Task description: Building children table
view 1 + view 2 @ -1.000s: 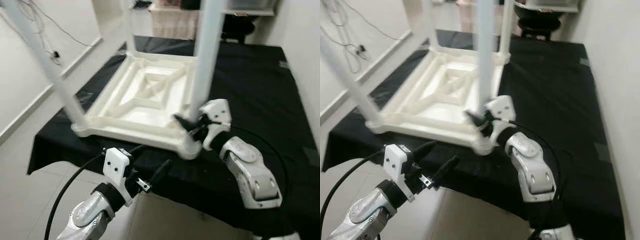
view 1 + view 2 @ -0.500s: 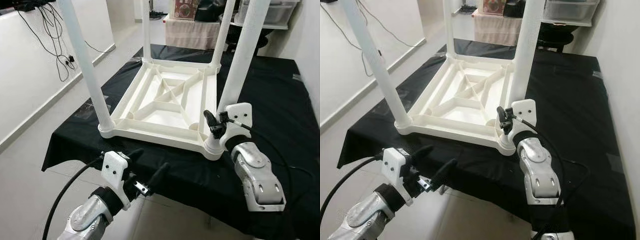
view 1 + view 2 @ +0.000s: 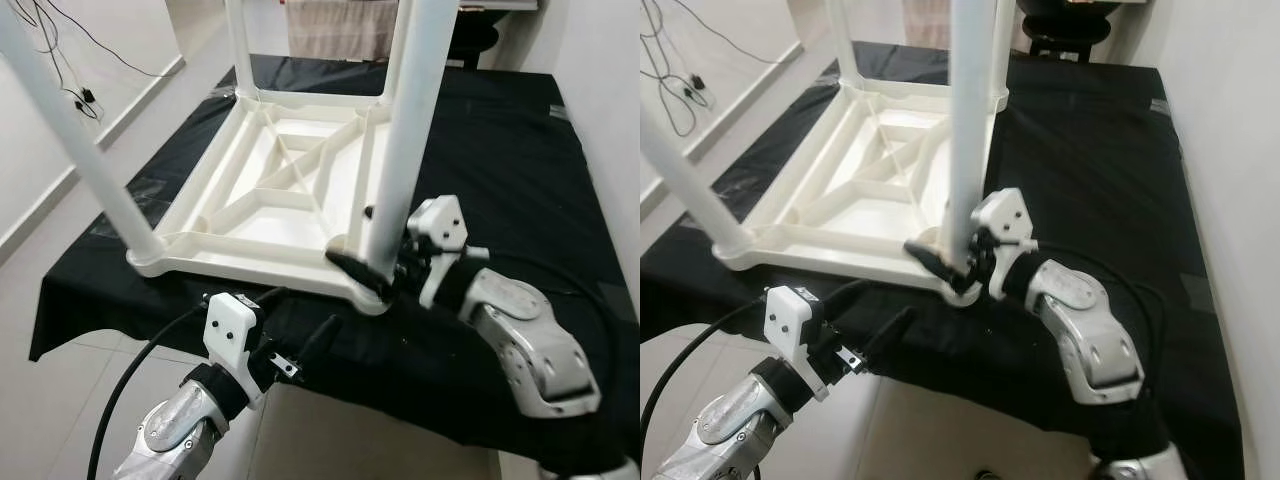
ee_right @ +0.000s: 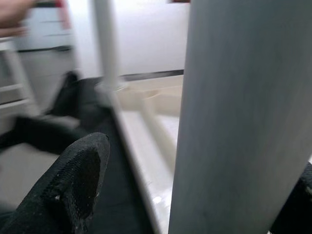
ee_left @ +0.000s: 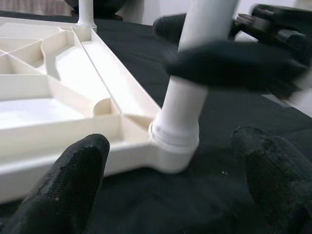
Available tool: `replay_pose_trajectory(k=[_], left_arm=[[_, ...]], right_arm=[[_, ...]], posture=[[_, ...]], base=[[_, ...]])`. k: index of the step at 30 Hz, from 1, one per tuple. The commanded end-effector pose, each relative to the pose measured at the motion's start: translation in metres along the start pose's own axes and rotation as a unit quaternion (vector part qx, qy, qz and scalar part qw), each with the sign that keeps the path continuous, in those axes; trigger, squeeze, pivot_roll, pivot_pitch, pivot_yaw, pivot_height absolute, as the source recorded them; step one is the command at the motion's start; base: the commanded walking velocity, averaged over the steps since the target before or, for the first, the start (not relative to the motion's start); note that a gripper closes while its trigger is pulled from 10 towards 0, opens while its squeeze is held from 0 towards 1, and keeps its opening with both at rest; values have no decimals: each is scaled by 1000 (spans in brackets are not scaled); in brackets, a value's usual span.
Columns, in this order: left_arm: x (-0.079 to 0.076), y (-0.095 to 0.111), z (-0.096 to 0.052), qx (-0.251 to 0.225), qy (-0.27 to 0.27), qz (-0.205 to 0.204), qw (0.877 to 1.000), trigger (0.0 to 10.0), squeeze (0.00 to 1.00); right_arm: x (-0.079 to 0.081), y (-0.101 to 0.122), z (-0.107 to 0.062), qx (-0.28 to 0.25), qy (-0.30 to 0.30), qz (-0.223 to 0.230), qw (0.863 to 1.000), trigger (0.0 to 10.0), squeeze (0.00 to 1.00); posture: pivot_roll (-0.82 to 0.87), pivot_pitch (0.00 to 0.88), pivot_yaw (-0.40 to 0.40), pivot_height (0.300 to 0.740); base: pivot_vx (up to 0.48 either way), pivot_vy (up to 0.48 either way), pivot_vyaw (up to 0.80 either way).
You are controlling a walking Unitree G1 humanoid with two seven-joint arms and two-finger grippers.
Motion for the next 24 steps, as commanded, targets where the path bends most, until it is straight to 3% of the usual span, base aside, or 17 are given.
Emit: replay_pose_trajectory(k=[1,2,5,10,11,12,19,22,23,24], left_arm=[[-2,2,-2,-5,0,-2,1000,10000,0],[-2,2,-2,-5,0,-2,1000,10000,0],[-2,1,-2,-4,-1,-2,1000,10000,0],[-2,1,-2,-4,0,-2,1000,10000,0],[-2,1,-3,-3,1,-2,1000,10000,0],[-2,1,-3,-3,1,-2,1000,10000,0],[-2,2,-4,-2,1,-2,1000,10000,0],[-3,2,-4,-3,1,-2,1000,10000,0],[-3,2,-4,-3,1,-2,1000,10000,0],[-3,2,-4,-3,1,-2,1000,10000,0]], right_arm=[[33,-5,3,7,108,12,994,10000,0],[33,-5,3,7,108,12,994,10000,0],[48,-7,-8,24,204,21,979,10000,0],[51,-7,-10,29,232,25,972,10000,0],[50,-8,-11,34,255,29,966,980,0],[49,-10,-11,38,269,32,962,0,0],[44,-13,-15,43,271,34,961,0,0],[23,-13,-17,31,178,28,983,0,0],[23,-13,-17,31,178,28,983,0,0],[16,-14,-18,30,142,27,989,0,0]], posture=[[-38,193,6,740],[-38,193,6,740],[-35,193,5,740],[-27,193,4,740],[-20,195,6,740],[-20,195,6,740],[-19,197,9,740],[-23,202,9,740],[-23,202,9,740],[-26,203,10,740]], base=[[0,0,0],[0,0,0],[0,0,0],[0,0,0],[0,0,0],[0,0,0],[0,0,0],[0,0,0],[0,0,0],[0,0,0]])
Point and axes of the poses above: a point about 5 cm out from each wrist's last joint towards the gripper, its own z axis pointing out of the wrist towards the gripper, its own y axis along the axis of the wrist's last joint, x = y × z, the point moved 5 cm from there along z, pointing out of the wrist towards the gripper, and after that the axes turned 3 degrees about z, right-handed, at the moved point
